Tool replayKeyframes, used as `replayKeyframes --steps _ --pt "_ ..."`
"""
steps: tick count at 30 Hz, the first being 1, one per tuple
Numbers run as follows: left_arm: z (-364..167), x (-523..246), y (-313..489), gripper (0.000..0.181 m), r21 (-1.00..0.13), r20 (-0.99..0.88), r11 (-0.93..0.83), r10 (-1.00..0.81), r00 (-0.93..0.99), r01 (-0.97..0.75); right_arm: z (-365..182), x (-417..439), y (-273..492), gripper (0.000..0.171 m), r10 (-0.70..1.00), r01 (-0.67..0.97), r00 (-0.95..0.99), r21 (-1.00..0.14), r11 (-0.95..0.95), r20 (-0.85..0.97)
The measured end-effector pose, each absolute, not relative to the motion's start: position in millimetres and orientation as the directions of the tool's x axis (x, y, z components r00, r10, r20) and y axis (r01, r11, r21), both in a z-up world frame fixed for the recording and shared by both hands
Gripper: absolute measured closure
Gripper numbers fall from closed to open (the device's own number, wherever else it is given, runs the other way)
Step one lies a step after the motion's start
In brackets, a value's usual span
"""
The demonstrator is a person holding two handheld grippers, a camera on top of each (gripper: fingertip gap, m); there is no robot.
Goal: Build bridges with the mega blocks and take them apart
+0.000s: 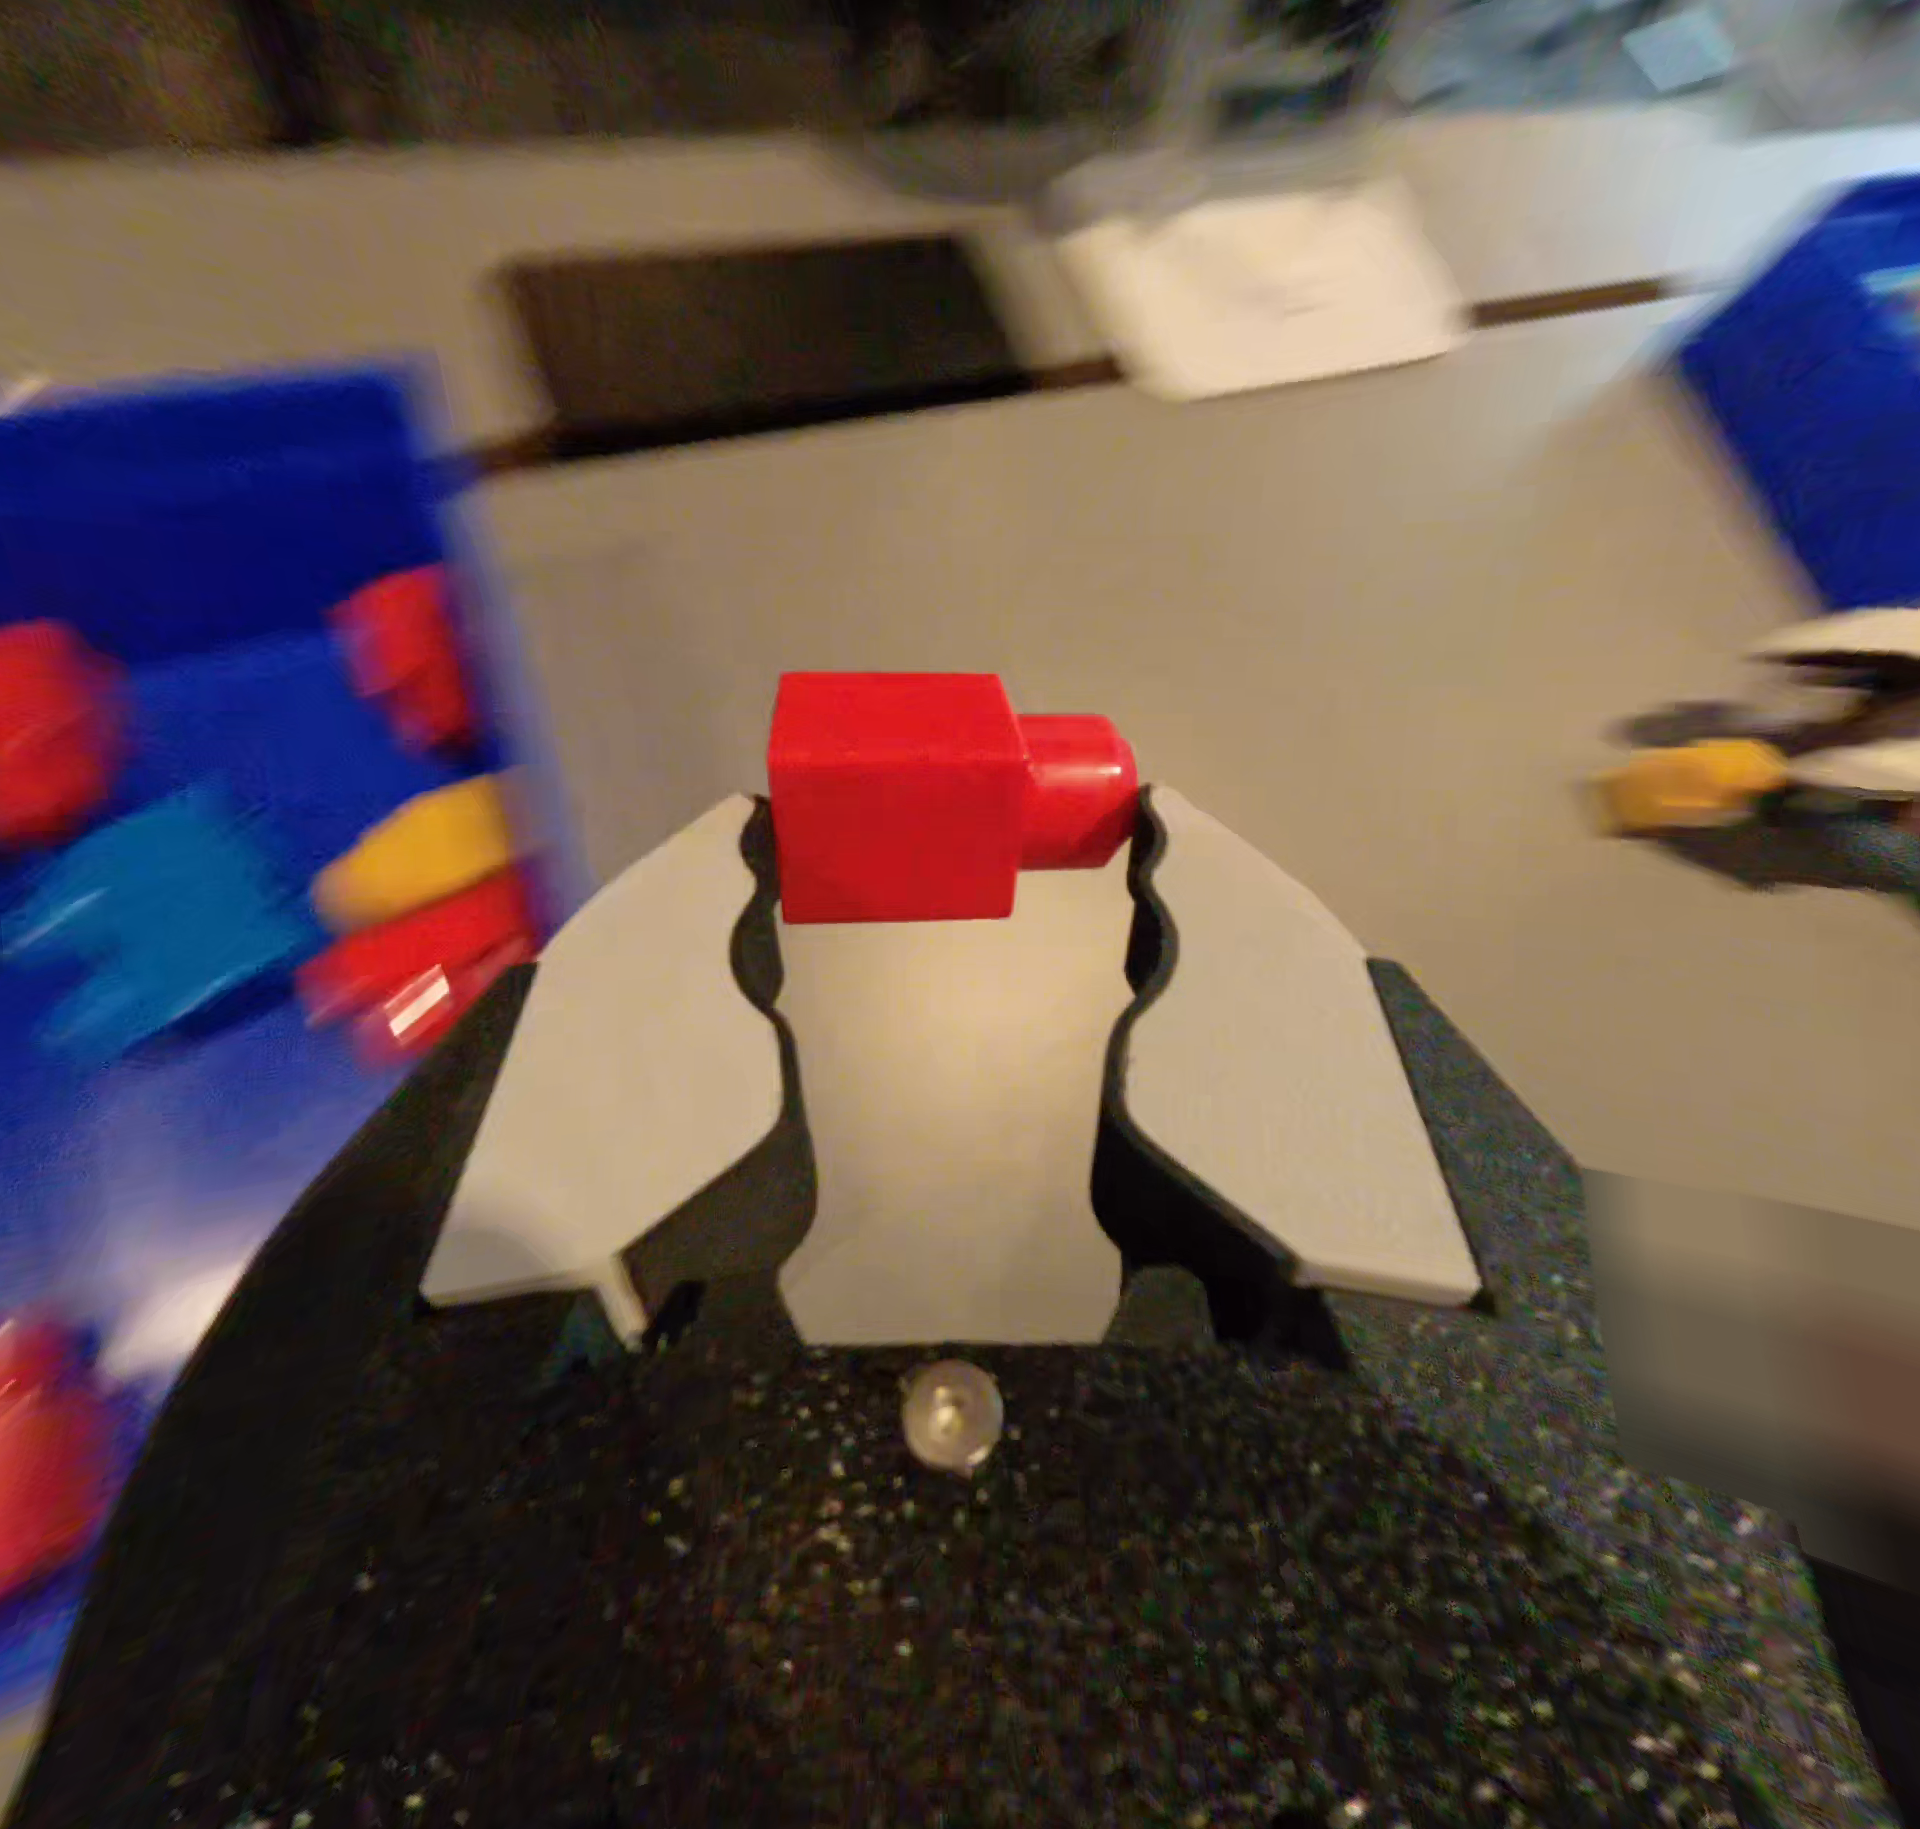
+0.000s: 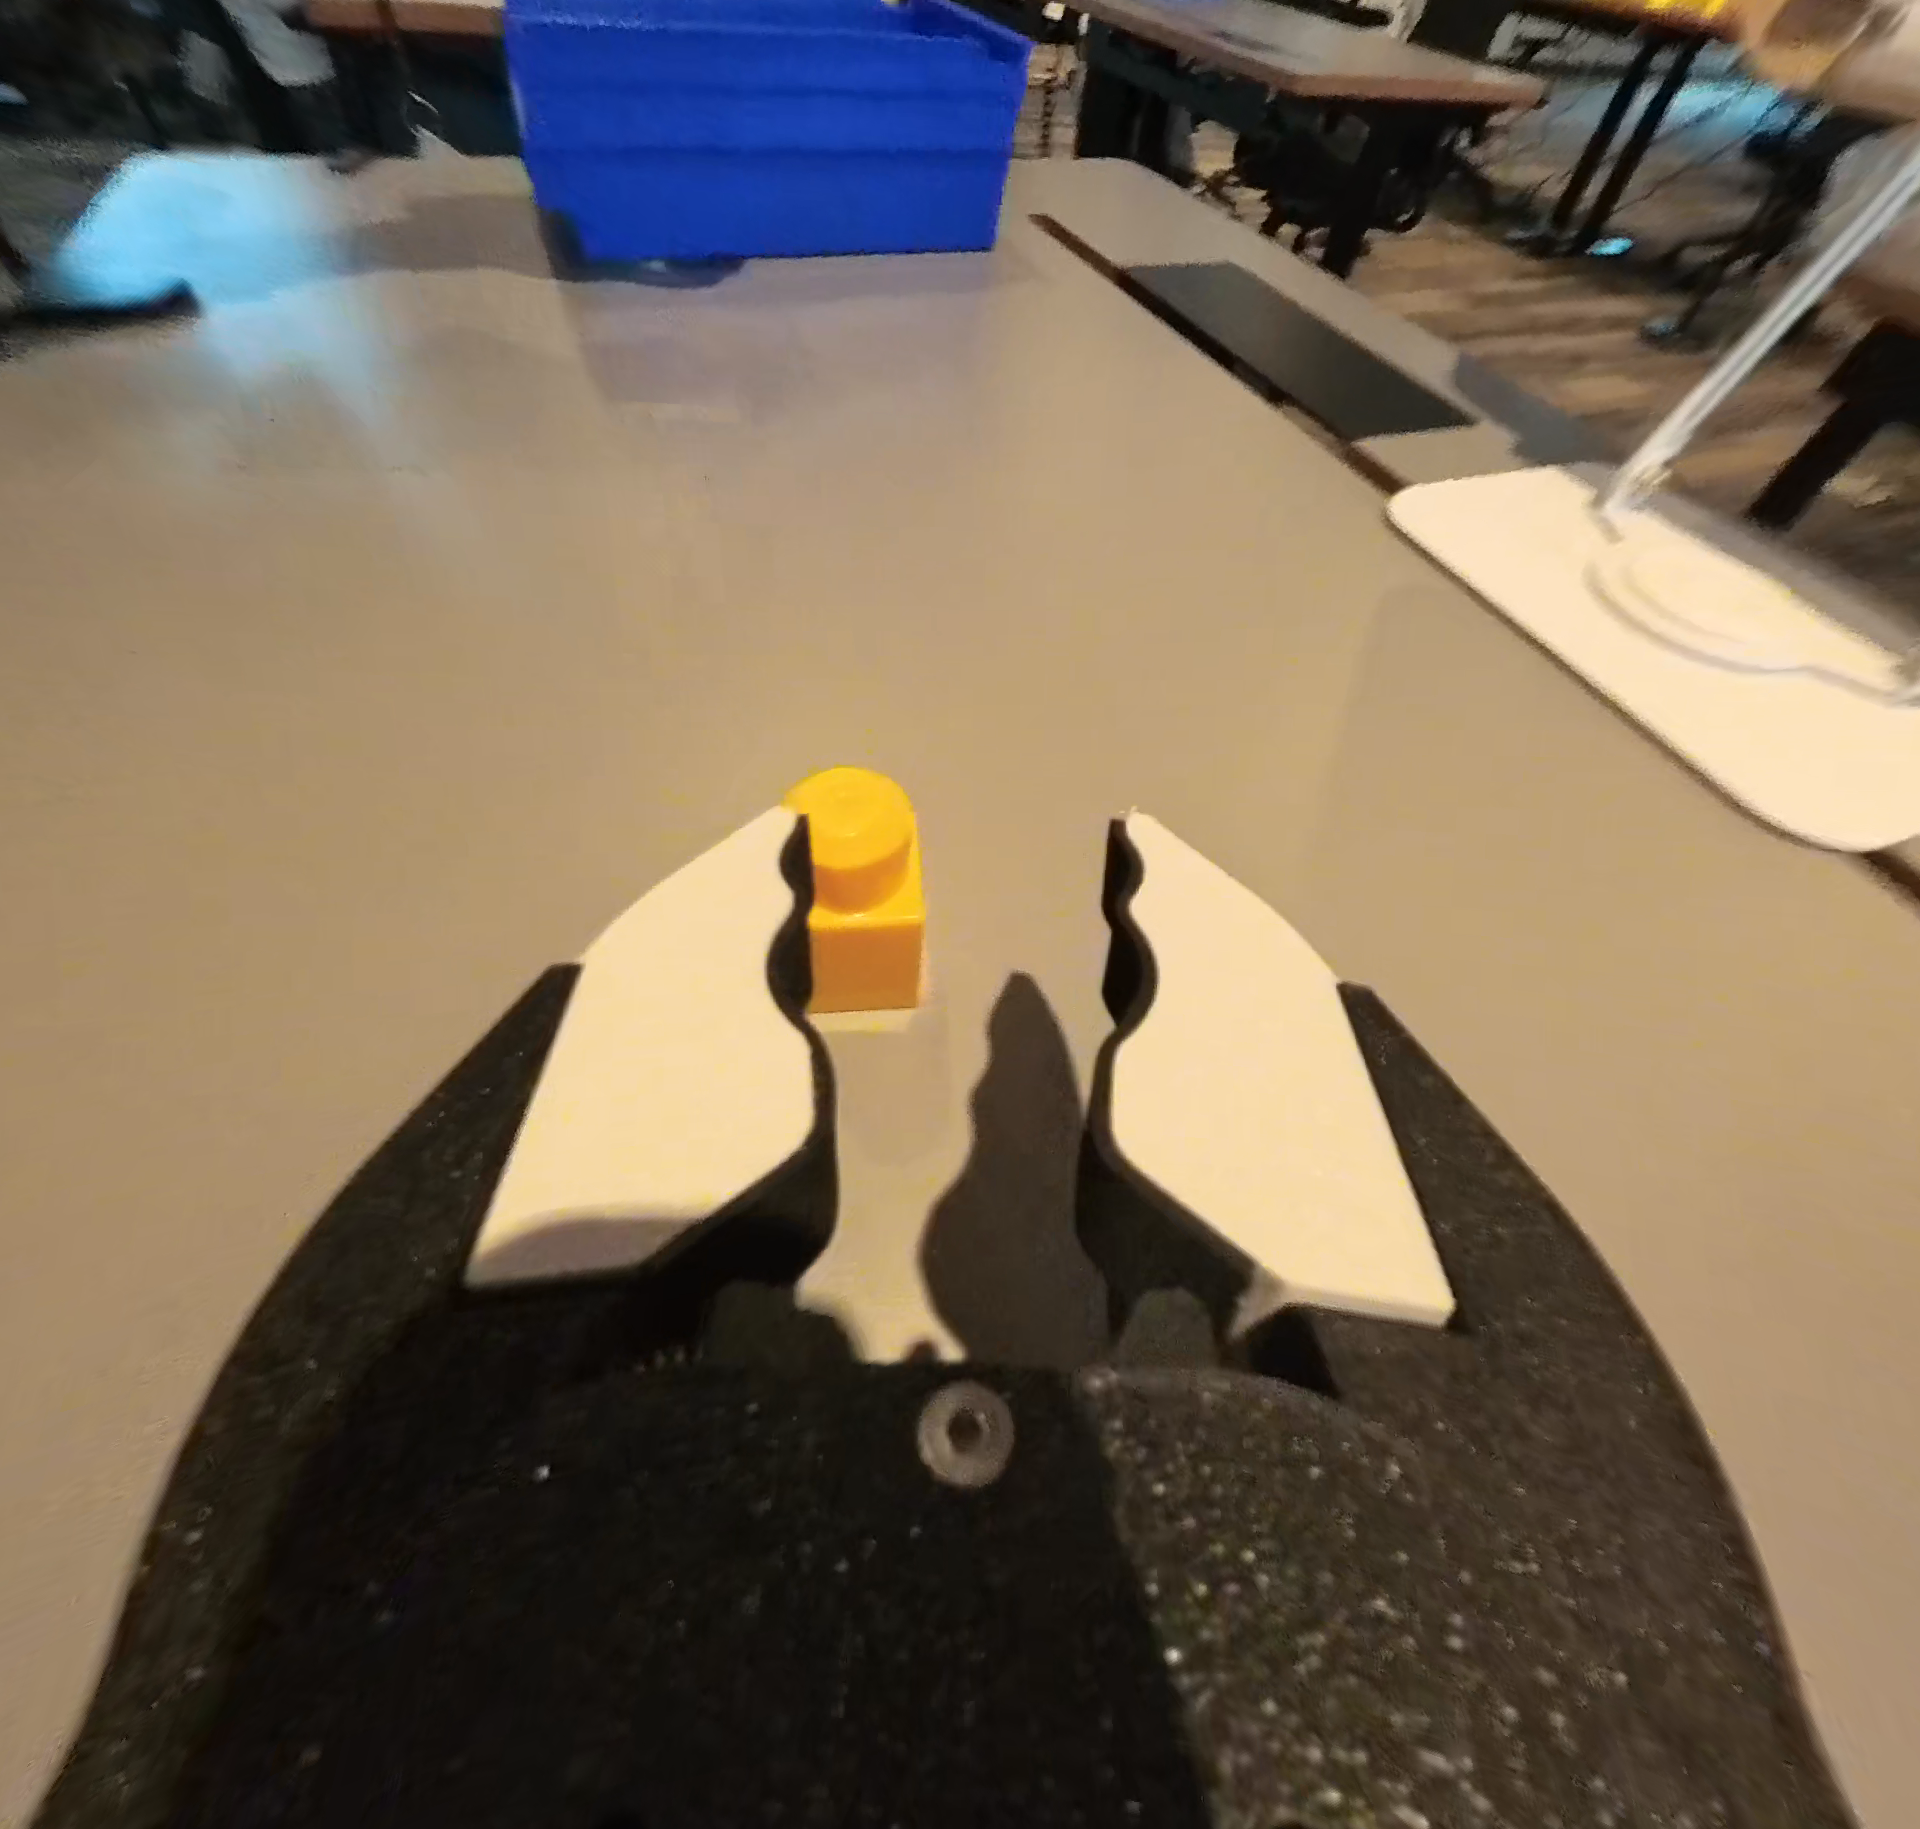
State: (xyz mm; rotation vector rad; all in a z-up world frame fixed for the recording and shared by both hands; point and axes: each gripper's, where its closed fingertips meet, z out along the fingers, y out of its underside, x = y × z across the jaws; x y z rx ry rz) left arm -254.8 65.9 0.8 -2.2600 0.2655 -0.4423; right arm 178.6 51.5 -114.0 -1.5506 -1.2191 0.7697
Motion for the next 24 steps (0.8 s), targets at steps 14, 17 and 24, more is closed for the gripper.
replayKeyframes --steps 14,17,24 --pt "-59.8 149.8 21.1 0.117 -0.646 0.762 -0.753 -0.644 -0.063 -0.126 -68.6 167.6 25.3 0.111 0.793 0.376 0.282 -0.823 0.427 0.540" --pt "-68.0 165.9 10.1 0.117 -0.639 0.765 -0.745 -0.640 -0.066 -0.188 -68.0 166.2 23.7 0.110 0.753 0.404 0.284 -0.787 0.467 0.593" --pt "-74.7 172.6 -0.3 0.117 -0.600 0.799 -0.773 -0.593 -0.102 -0.205 -73.3 155.4 14.3 0.134 0.728 0.425 0.234 -0.741 0.520 0.644"
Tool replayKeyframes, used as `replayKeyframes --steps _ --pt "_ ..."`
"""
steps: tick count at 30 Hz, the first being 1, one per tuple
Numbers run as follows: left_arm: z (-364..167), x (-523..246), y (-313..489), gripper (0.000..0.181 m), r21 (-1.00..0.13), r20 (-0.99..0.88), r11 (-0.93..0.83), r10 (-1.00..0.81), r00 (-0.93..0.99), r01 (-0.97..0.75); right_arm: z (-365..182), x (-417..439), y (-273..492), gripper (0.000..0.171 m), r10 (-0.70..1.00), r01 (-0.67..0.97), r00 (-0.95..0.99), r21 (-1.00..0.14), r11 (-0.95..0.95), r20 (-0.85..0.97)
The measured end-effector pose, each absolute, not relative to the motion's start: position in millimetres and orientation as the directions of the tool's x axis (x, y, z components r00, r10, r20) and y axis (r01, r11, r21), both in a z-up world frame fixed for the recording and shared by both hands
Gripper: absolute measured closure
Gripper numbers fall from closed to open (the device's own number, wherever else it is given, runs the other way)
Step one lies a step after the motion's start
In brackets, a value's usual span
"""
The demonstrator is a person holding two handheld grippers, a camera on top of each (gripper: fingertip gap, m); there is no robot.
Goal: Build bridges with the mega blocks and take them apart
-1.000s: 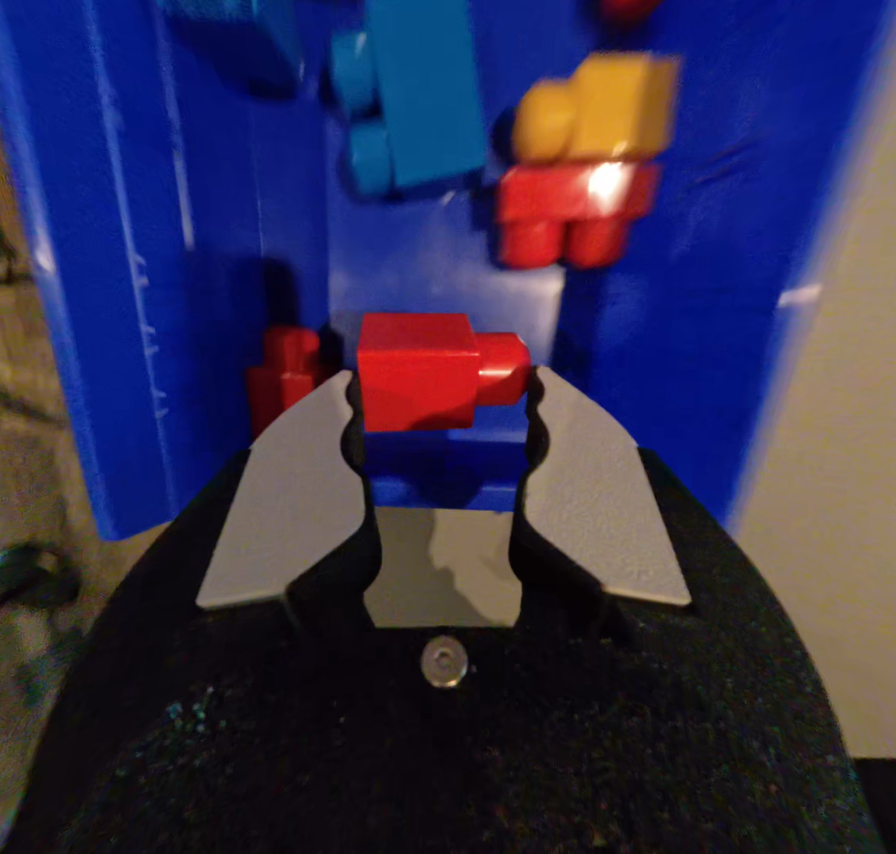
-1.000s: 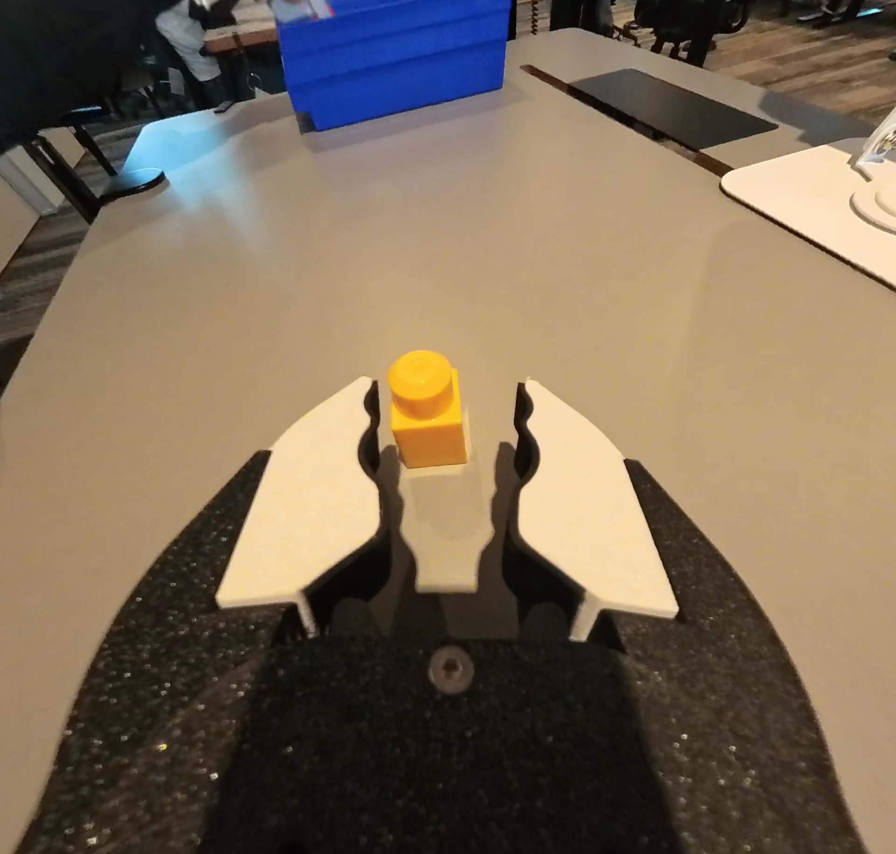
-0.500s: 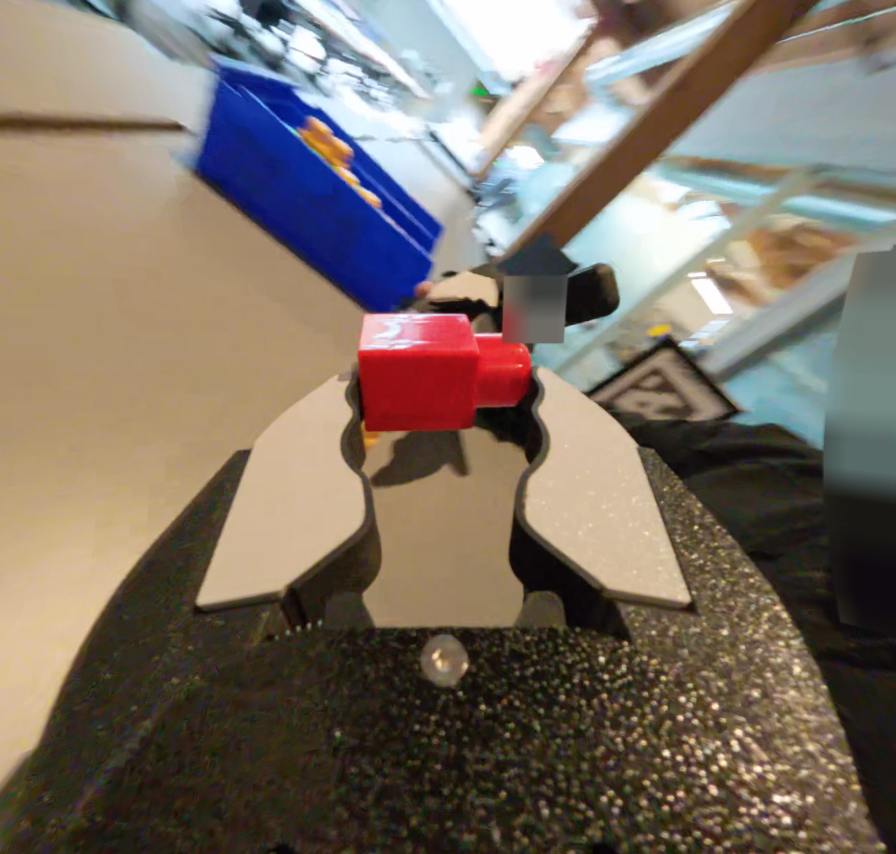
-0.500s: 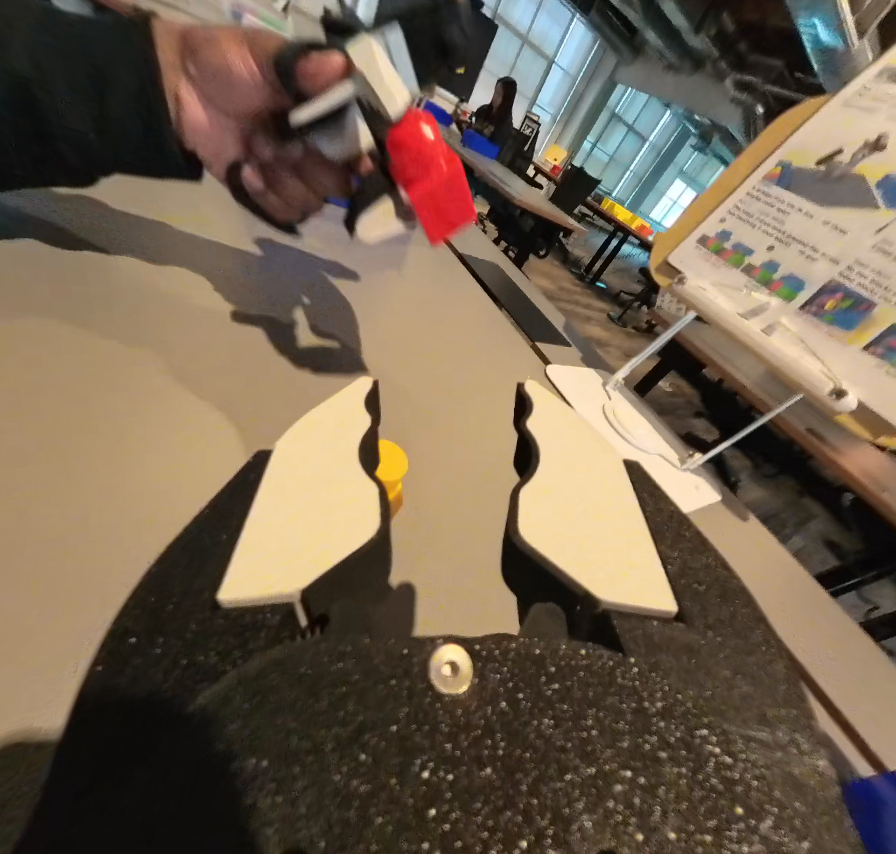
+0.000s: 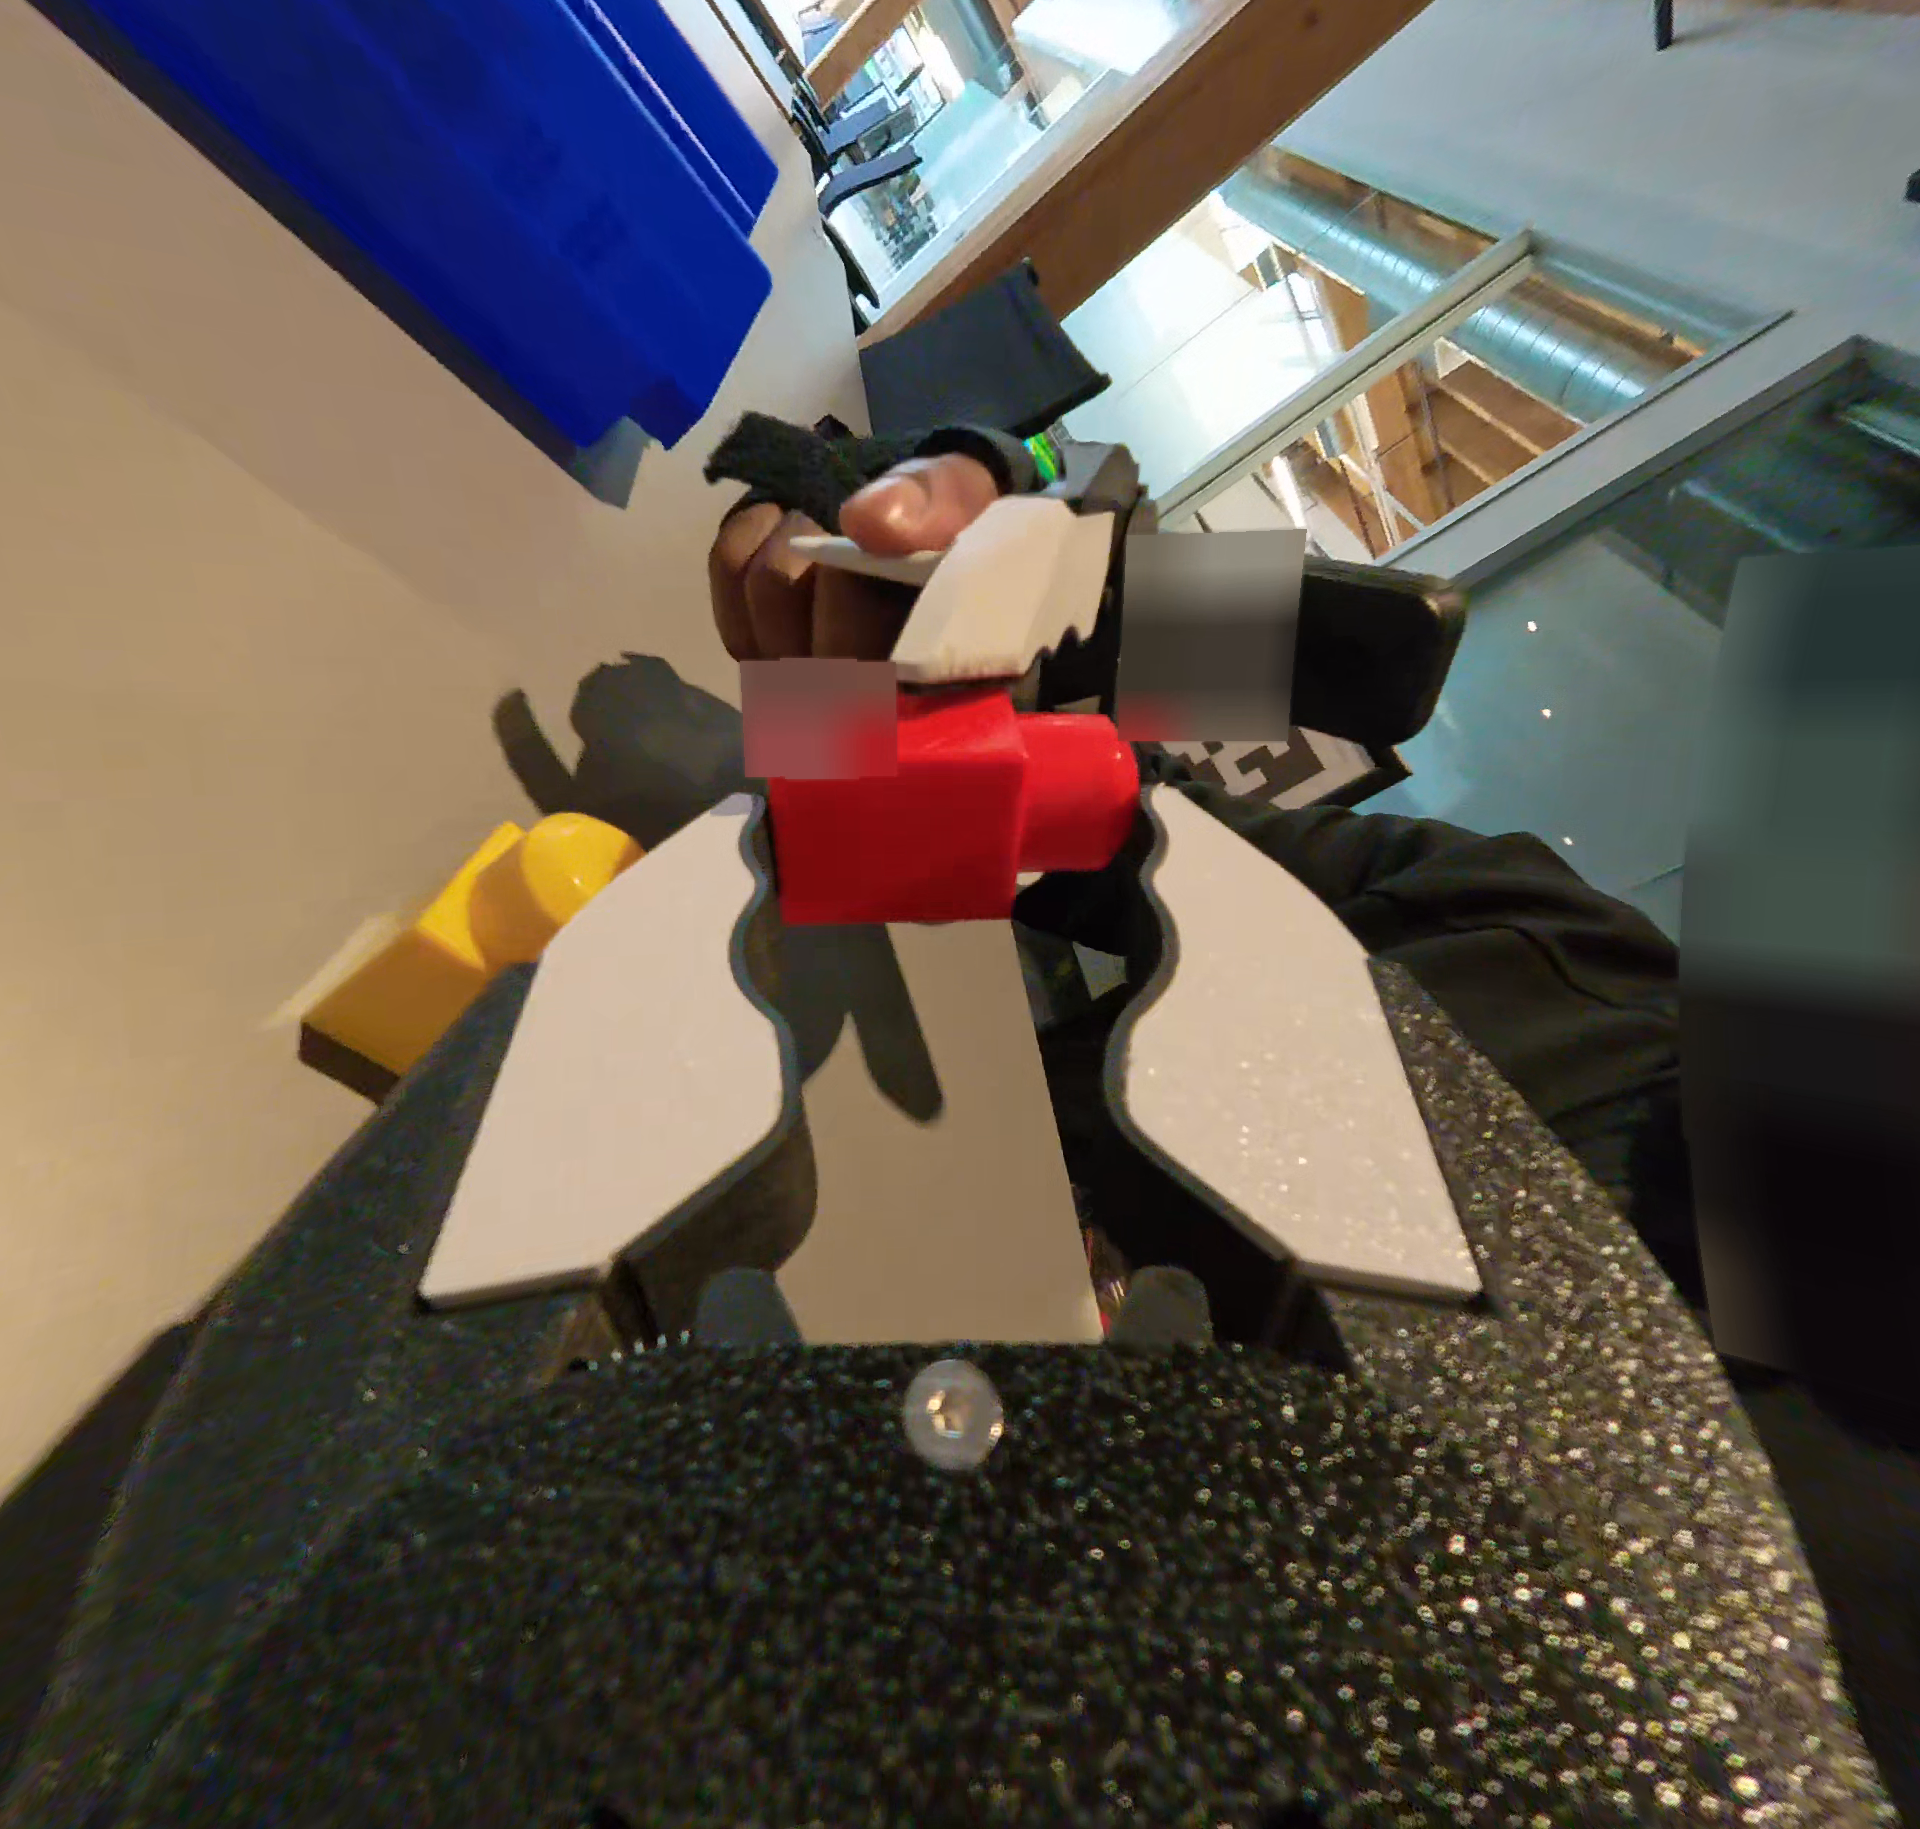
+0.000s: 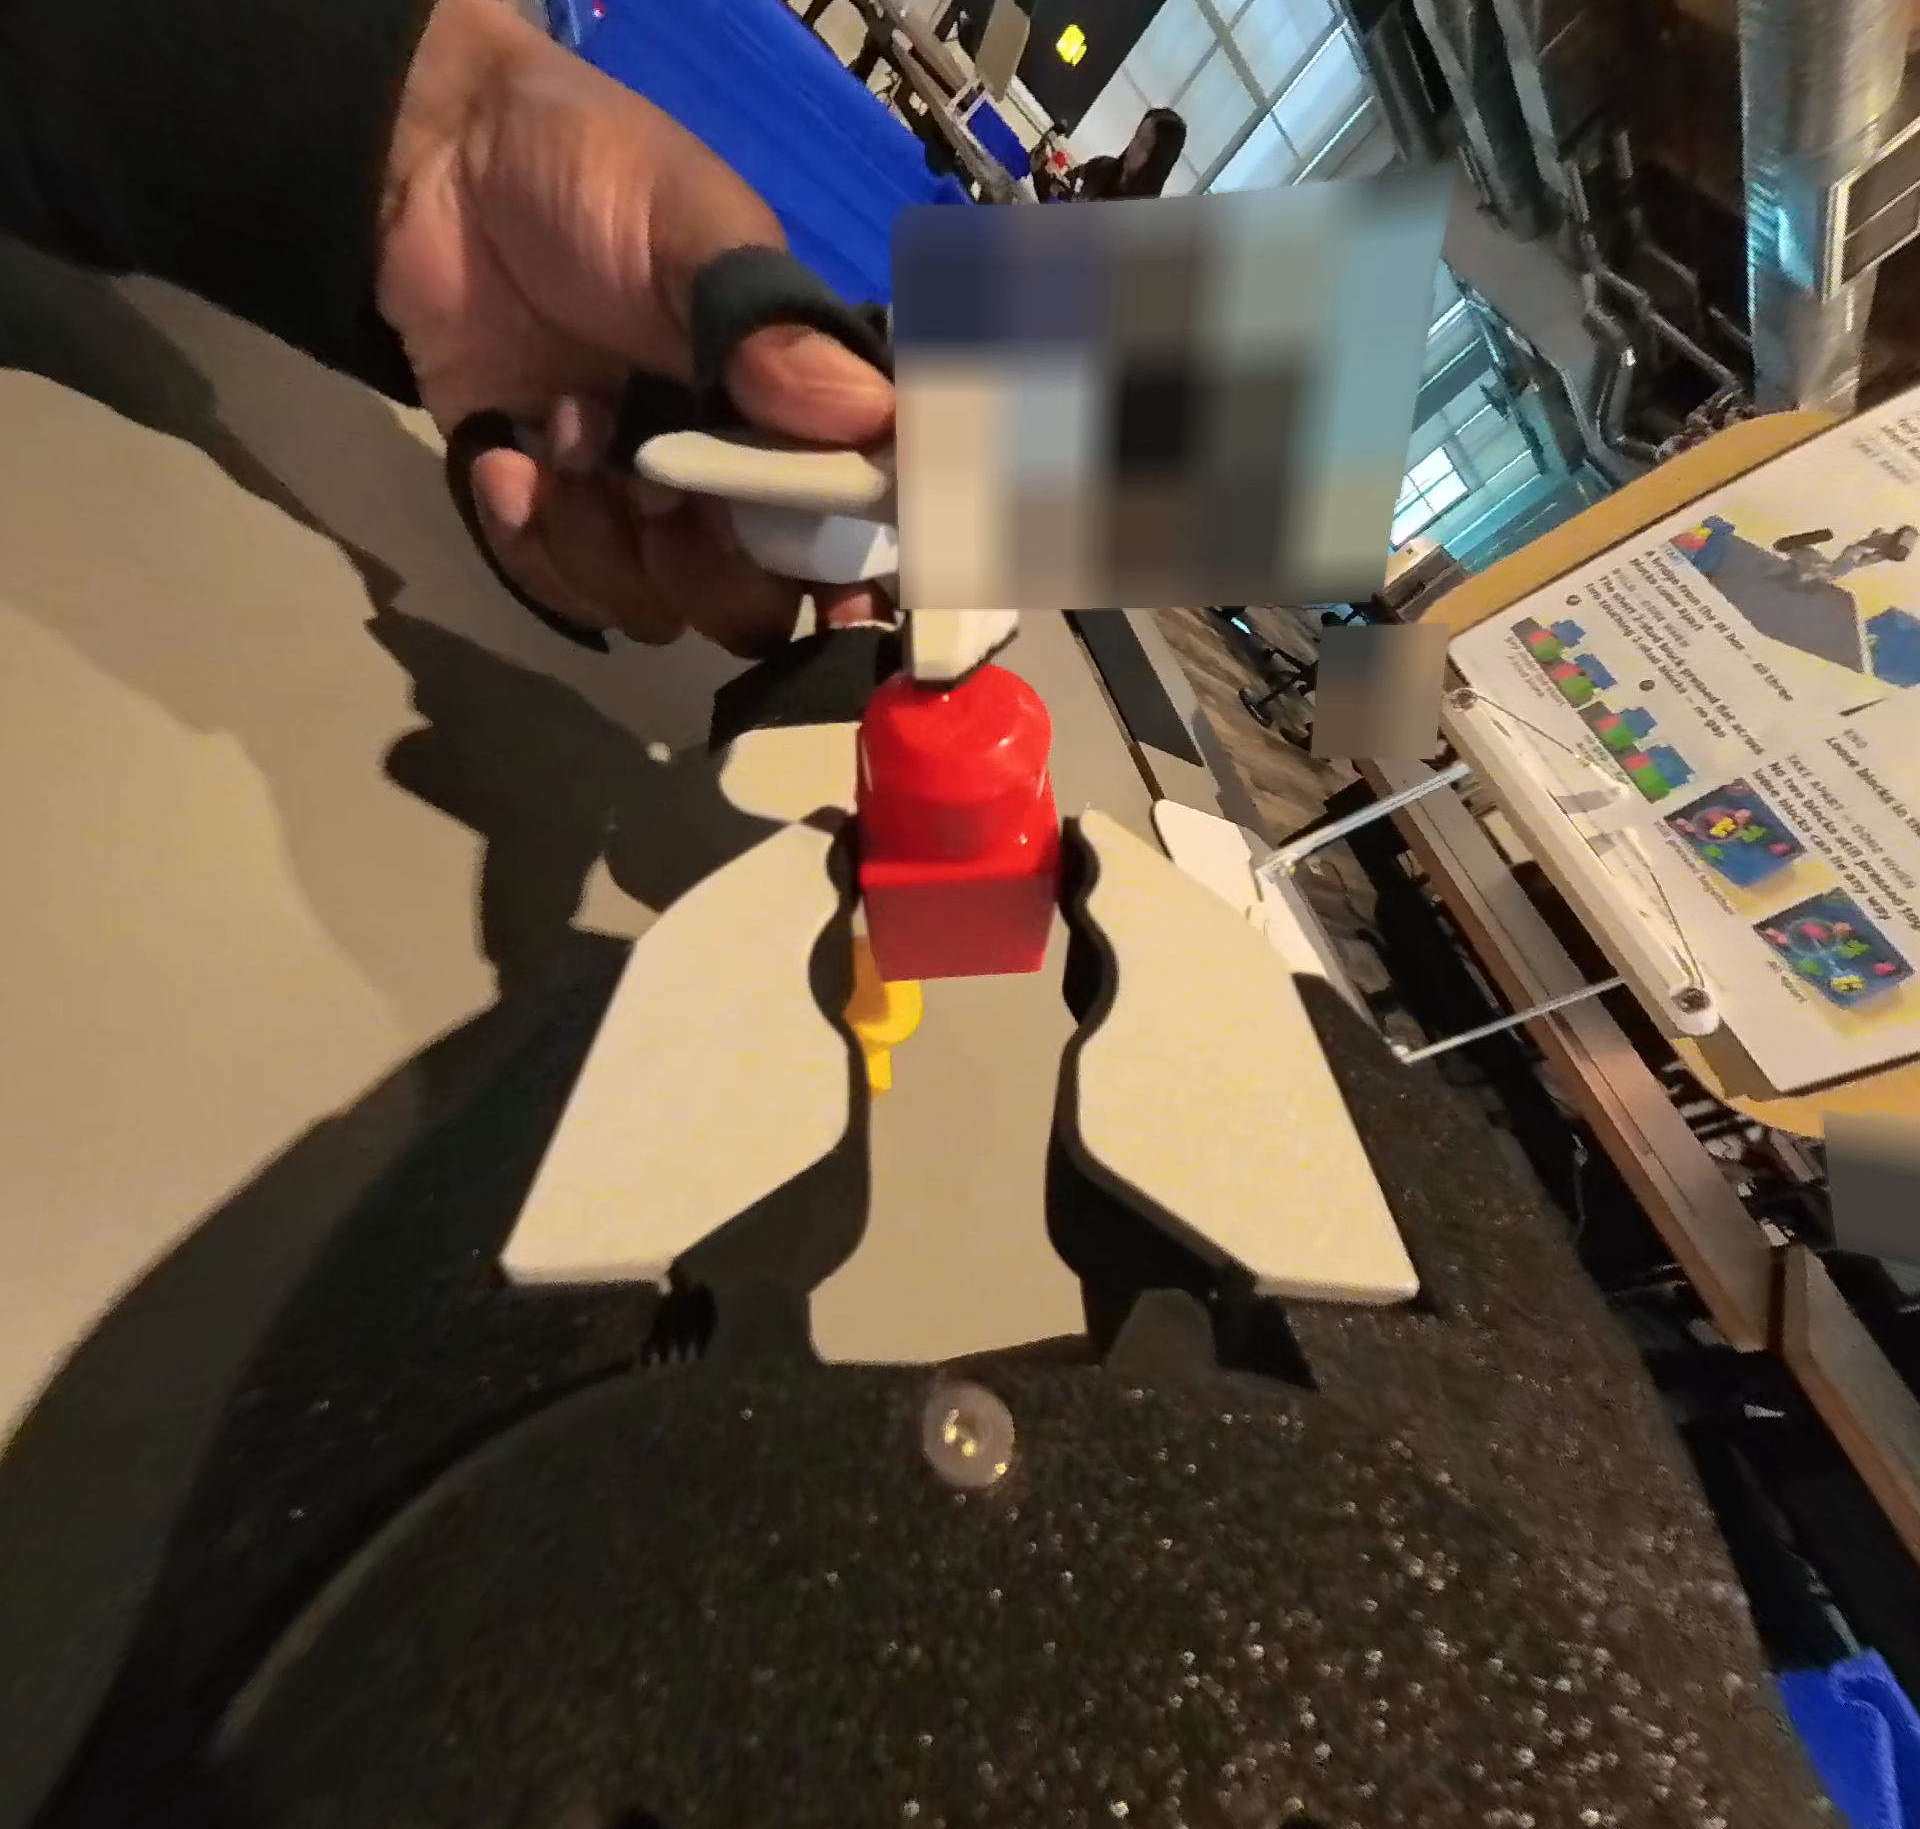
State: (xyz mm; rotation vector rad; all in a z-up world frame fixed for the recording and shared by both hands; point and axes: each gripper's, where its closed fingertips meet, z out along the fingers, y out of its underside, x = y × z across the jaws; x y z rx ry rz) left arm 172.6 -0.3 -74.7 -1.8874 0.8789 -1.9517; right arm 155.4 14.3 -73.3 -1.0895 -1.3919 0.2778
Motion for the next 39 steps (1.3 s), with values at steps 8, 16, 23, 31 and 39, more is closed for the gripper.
replayKeyframes --steps 8,16,23,31,39 --pt "-65.3 139.5 49.1 0.088 -0.749 0.663 -0.662 -0.747 0.043 0.039 -81.1 179.1 29.6 0.135 0.893 0.413 0.231 -0.870 0.270 0.387" --pt "-102.1 115.1 71.4 0.093 -0.757 0.635 -0.652 -0.745 0.204 -0.028 -140.8 198.3 28.4 0.135 0.987 0.543 0.139 -0.840 -0.013 0.075" --pt "-116.9 123.0 64.2 0.092 -0.777 0.576 -0.614 -0.782 0.239 -0.138 -170.0 187.0 28.7 0.134 0.984 0.651 0.147 -0.759 -0.016 0.105" --pt "-102.1 121.8 69.3 0.091 -0.905 0.358 -0.405 -0.890 0.283 -0.128 -177.7 191.0 29.8 0.123 0.981 0.692 0.152 -0.721 -0.022 0.117" --pt "-44.1 82.3 80.2 0.102 -0.994 -0.060 0.006 -0.872 0.485 -0.112 -168.9 206.2 25.9 0.102 0.986 0.654 0.100 -0.755 0.035 0.133"
